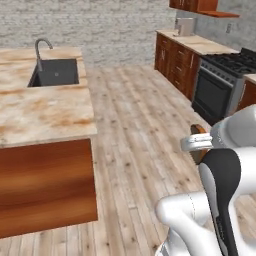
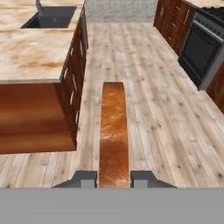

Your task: Start the toaster. Once the lever pops up, take the bread to the plate on the dining counter.

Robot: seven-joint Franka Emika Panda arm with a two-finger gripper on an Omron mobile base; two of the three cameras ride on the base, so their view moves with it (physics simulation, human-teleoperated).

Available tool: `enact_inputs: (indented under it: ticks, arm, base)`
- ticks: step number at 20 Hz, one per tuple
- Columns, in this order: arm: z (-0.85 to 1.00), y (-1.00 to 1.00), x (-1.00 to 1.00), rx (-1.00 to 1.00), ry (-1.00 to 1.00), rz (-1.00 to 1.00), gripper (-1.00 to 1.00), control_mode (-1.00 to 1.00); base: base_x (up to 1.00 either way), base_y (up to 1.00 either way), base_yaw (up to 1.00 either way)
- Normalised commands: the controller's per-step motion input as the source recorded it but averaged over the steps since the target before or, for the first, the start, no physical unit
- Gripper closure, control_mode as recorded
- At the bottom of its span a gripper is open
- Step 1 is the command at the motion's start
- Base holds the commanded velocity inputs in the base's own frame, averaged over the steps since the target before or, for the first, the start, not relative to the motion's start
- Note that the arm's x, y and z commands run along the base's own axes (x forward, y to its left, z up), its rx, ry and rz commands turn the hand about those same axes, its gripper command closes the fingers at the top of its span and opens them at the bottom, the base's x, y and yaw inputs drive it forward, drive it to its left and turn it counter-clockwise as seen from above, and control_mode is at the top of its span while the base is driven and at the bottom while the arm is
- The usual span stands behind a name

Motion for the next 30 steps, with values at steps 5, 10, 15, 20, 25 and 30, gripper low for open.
enact_inputs:
  ticks: [5, 10, 15, 20, 25, 30]
  arm:
    - [0.00, 0.00, 0.00, 0.00, 0.00, 0.00, 1.00, 1.00]
    - [0.00, 0.00, 0.00, 0.00, 0.00, 0.00, 1.00, 1.00]
    - [0.00, 0.00, 0.00, 0.00, 0.00, 0.00, 1.00, 1.00]
    - [0.00, 0.00, 0.00, 0.00, 0.00, 0.00, 1.00, 1.00]
    - [0.00, 0.00, 0.00, 0.00, 0.00, 0.00, 1.00, 1.00]
    - [0.00, 0.00, 0.00, 0.00, 0.00, 0.00, 1.00, 1.00]
  base:
    - [0.49, 1.00, 0.00]
    - [0.30, 1.00, 0.00]
    - [0.00, 1.00, 0.03]
    - [0.00, 1.00, 0.03]
    - [0.02, 1.00, 0.01]
    - [0.12, 1.00, 0.00]
